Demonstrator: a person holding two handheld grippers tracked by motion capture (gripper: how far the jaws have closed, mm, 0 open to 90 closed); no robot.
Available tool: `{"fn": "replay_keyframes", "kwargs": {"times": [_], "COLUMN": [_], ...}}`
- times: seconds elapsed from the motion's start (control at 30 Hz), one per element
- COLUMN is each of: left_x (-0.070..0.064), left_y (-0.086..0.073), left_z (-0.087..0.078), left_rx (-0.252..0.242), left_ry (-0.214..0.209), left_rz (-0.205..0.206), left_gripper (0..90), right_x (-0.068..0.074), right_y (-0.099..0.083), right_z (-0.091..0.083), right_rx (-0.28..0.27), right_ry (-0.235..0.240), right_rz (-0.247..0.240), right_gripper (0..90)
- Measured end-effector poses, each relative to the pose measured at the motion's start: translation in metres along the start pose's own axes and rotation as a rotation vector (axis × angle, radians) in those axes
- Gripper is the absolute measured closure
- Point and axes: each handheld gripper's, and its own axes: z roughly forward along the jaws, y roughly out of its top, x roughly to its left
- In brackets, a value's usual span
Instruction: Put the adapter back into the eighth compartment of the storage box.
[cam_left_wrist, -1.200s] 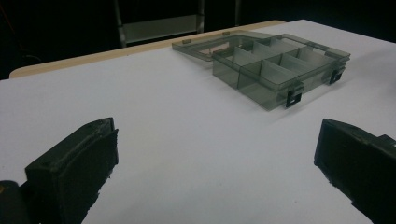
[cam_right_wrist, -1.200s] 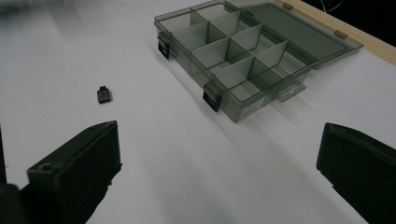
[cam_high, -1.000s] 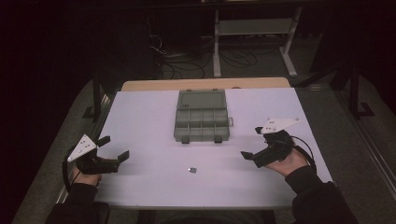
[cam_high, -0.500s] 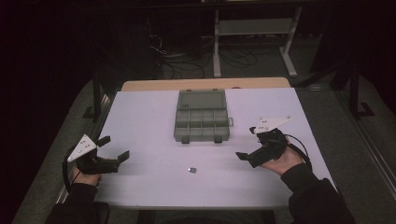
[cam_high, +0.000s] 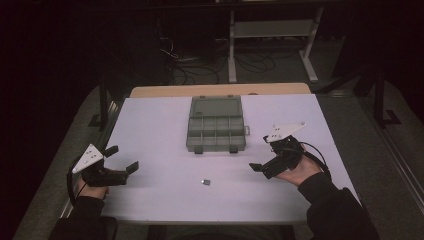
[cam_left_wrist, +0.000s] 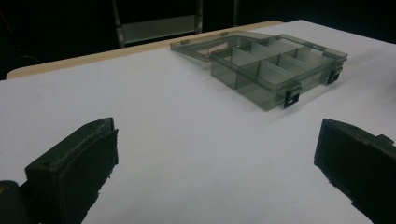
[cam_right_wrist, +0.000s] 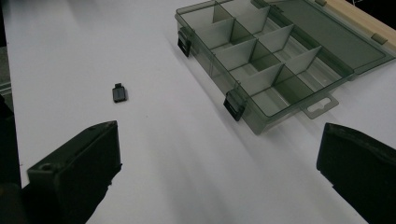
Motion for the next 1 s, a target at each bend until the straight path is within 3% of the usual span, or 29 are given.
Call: {"fn": "replay_keyframes", "kwargs": {"times": [1.0], "left_x": [0.000], "left_y": [0.000], "left_z": [0.000], "left_rx": [0.000], "left_ry": [0.002], "left_rz": [0.002], "left_gripper": [0.0], "right_x": [0.007], "right_y": [0.027], "right_z": [0.022], "right_rx": [0.053], "right_ry": [0.052], "right_rz": [-0.052], "right_gripper": [0.0]}}
